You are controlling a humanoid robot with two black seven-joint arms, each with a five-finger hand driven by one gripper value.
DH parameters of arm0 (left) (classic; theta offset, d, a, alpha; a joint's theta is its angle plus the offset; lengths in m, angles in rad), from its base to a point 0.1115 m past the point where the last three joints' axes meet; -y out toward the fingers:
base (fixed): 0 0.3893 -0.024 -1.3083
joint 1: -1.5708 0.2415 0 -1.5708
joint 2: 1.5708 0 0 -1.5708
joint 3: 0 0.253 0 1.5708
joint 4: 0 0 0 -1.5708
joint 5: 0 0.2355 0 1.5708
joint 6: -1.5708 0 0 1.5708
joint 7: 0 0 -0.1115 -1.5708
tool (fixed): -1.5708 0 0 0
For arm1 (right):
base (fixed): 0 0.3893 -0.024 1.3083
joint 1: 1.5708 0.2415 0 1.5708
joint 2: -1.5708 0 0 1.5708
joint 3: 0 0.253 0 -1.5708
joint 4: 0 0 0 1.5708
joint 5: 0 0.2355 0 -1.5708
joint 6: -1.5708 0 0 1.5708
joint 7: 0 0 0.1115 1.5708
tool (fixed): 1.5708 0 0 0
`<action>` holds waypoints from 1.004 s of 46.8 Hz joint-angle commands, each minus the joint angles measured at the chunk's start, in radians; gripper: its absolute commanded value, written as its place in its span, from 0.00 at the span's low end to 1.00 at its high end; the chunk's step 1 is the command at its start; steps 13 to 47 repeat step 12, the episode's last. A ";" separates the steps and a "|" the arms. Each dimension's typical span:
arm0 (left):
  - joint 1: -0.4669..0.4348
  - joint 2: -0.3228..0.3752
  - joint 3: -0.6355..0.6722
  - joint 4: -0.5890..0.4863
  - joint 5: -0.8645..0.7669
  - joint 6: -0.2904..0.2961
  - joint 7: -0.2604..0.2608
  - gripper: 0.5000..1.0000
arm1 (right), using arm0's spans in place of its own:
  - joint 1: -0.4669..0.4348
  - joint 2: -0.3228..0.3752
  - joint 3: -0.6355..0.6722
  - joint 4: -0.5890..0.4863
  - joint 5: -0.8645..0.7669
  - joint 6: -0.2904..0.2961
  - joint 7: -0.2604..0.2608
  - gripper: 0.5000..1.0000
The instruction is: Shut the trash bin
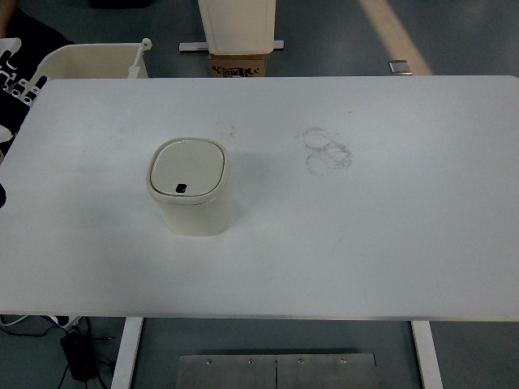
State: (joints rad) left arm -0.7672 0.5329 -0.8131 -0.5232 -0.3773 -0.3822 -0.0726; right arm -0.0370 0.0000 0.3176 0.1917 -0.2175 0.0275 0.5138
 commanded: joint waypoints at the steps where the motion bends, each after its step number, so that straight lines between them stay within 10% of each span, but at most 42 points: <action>1: 0.019 -0.004 0.000 0.000 0.000 0.000 -0.001 1.00 | 0.000 0.000 0.000 0.000 0.001 0.000 0.000 0.98; 47: 0.051 -0.007 0.000 0.002 0.001 -0.001 -0.001 1.00 | 0.000 0.000 0.000 0.000 0.000 0.000 0.000 0.98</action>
